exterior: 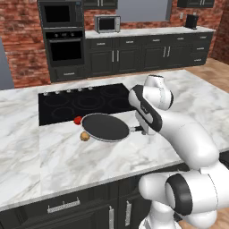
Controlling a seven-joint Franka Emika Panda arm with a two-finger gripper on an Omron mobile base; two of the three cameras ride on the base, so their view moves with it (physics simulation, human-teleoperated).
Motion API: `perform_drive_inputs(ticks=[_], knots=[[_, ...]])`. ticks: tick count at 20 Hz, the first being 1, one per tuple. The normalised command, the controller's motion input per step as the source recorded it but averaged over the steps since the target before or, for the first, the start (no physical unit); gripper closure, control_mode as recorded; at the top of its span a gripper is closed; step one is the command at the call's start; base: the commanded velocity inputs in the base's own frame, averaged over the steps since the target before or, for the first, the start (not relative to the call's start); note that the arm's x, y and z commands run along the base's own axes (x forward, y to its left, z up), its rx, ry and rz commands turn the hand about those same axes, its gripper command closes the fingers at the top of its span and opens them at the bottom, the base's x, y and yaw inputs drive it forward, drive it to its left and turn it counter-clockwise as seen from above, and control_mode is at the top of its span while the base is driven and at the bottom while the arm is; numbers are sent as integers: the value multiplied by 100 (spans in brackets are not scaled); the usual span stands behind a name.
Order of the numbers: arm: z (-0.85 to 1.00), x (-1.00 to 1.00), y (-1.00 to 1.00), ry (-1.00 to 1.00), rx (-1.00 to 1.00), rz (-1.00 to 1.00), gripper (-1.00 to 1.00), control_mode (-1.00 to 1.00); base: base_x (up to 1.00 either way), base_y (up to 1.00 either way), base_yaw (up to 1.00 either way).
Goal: Place the pan on the center burner on the stove. Then place the tomato and the onion in the pan and turn on the center burner.
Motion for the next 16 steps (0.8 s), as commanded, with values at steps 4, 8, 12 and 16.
perform_drive_inputs(ticks=[4,8,12,16], knots=[[0,0,0,0,0,0,100,100,-74,-23,-9],[0,0,0,0,0,0,100,100,-21,-13,-6],[0,0,0,0,0,0,100,100,13,-22,-9],[0,0,0,0,0,0,100,100,22,-63,-10]])
